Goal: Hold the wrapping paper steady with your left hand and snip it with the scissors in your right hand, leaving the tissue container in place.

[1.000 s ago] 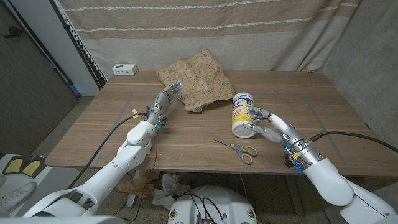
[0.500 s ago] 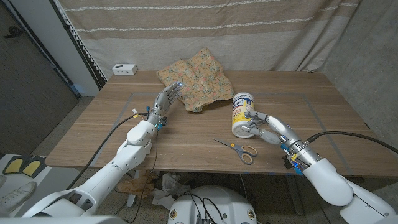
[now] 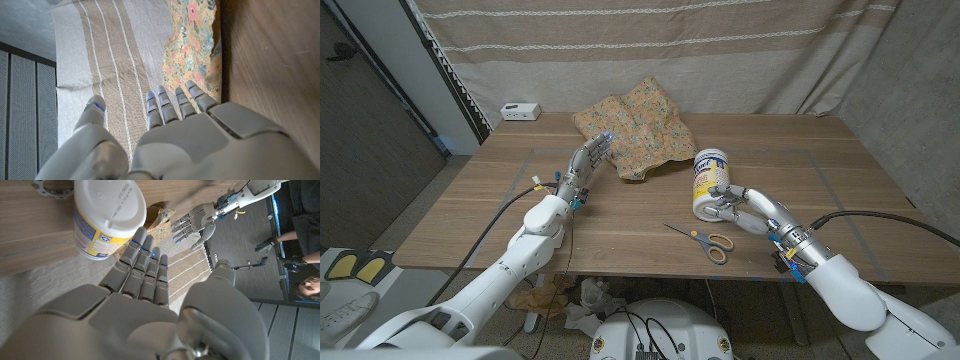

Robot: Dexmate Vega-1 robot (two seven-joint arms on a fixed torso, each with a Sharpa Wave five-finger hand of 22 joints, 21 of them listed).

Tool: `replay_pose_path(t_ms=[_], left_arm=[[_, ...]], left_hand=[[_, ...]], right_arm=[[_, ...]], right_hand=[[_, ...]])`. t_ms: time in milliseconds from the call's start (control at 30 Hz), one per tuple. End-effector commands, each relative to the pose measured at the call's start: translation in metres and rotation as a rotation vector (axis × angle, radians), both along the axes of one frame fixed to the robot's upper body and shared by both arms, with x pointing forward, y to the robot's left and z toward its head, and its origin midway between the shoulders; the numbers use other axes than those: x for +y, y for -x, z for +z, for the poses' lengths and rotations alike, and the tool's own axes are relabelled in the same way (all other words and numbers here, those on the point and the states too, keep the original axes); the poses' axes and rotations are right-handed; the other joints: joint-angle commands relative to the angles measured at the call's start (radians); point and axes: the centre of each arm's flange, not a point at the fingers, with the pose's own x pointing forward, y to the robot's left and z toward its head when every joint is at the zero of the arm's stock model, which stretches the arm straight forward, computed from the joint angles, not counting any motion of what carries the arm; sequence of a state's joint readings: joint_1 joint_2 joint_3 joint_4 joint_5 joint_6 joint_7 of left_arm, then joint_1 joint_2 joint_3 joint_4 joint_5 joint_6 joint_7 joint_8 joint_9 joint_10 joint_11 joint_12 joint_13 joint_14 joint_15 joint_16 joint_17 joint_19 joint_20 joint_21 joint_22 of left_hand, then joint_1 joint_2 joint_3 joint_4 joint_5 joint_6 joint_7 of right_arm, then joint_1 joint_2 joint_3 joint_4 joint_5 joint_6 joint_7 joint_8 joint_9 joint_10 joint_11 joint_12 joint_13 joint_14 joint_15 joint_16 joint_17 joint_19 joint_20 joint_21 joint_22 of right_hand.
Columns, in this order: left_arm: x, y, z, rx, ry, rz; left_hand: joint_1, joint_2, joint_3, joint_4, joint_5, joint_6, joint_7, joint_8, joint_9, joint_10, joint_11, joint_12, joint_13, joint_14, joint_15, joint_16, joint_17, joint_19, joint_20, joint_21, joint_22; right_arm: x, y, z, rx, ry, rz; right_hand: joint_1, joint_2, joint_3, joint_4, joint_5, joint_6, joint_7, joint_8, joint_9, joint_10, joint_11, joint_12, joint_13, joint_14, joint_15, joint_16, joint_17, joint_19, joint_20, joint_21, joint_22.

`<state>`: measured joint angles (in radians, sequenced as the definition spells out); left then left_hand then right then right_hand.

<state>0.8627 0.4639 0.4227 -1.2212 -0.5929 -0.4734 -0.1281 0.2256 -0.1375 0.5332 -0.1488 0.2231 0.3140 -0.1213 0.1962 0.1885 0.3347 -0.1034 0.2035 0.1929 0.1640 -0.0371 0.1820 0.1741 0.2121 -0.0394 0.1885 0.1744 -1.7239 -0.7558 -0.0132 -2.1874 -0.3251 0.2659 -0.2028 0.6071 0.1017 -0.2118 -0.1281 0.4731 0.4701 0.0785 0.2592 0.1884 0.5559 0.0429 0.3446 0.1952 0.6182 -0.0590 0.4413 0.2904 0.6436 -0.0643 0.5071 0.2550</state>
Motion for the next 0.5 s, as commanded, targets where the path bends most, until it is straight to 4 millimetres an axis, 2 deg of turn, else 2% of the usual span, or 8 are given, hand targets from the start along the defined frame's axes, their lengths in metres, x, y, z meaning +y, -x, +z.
replay_pose_path(t_ms=[33, 67, 300, 400, 500], left_arm=[[-0.001, 0.003, -0.002, -0.003, 0.012, 0.004], [-0.001, 0.004, -0.001, -0.007, 0.009, 0.005], [-0.001, 0.011, 0.003, -0.012, 0.004, 0.011], [0.0, 0.015, 0.004, -0.017, 0.001, 0.017], [0.002, 0.017, 0.005, -0.015, -0.002, 0.021]], left_hand=[[-0.001, -0.009, -0.002, -0.002, 0.001, 0.008, 0.002, 0.004, 0.004, -0.006, 0.0, 0.001, 0.002, -0.005, -0.081, 0.002, 0.004, -0.005, -0.044, 0.006, 0.005], [-0.001, -0.009, -0.002, -0.002, 0.001, 0.009, 0.002, 0.004, 0.004, -0.008, 0.0, 0.0, 0.002, -0.006, -0.081, 0.002, 0.004, -0.005, -0.045, 0.006, 0.005], [-0.001, -0.008, -0.003, -0.002, 0.001, 0.01, 0.003, 0.004, 0.004, -0.01, 0.0, 0.0, 0.002, -0.009, -0.081, 0.001, 0.004, -0.006, -0.046, 0.006, 0.005], [-0.001, -0.008, -0.003, -0.002, 0.001, 0.01, 0.003, 0.005, 0.004, -0.009, 0.001, 0.0, 0.002, -0.01, -0.08, 0.001, 0.004, -0.006, -0.047, 0.006, 0.005], [-0.001, -0.008, -0.003, -0.002, 0.001, 0.011, 0.003, 0.005, 0.004, -0.011, 0.001, 0.0, 0.002, -0.011, -0.081, 0.001, 0.004, -0.006, -0.048, 0.006, 0.005]], right_arm=[[0.009, 0.005, -0.008, -0.036, 0.036, -0.035], [0.009, 0.005, -0.009, -0.044, 0.042, -0.045], [0.012, 0.009, -0.009, -0.071, 0.053, -0.076], [0.012, 0.011, -0.009, -0.086, 0.058, -0.082], [0.013, 0.012, -0.009, -0.087, 0.059, -0.085]], right_hand=[[0.017, 0.001, 0.007, -0.001, -0.004, 0.011, -0.003, 0.002, 0.003, 0.02, 0.003, 0.004, 0.002, 0.003, -0.116, 0.0, 0.001, -0.015, -0.053, -0.004, -0.002], [0.022, 0.004, 0.01, -0.001, -0.006, 0.019, -0.008, 0.001, 0.003, 0.029, 0.0, 0.005, 0.002, 0.001, -0.112, 0.001, 0.001, -0.044, -0.037, -0.014, -0.006], [0.027, 0.005, 0.014, 0.0, -0.01, 0.043, -0.02, 0.005, 0.004, 0.05, -0.014, 0.01, 0.003, 0.015, -0.115, 0.008, 0.002, -0.047, -0.039, -0.014, -0.01], [0.029, 0.007, 0.016, 0.001, -0.012, 0.052, -0.025, 0.004, 0.004, 0.061, -0.016, 0.012, 0.004, 0.016, -0.115, 0.01, 0.003, -0.073, -0.026, -0.024, -0.014], [0.031, 0.008, 0.018, 0.002, -0.013, 0.064, -0.028, 0.006, 0.005, 0.072, -0.022, 0.015, 0.005, 0.022, -0.12, 0.014, 0.004, -0.082, -0.027, -0.027, -0.016]])
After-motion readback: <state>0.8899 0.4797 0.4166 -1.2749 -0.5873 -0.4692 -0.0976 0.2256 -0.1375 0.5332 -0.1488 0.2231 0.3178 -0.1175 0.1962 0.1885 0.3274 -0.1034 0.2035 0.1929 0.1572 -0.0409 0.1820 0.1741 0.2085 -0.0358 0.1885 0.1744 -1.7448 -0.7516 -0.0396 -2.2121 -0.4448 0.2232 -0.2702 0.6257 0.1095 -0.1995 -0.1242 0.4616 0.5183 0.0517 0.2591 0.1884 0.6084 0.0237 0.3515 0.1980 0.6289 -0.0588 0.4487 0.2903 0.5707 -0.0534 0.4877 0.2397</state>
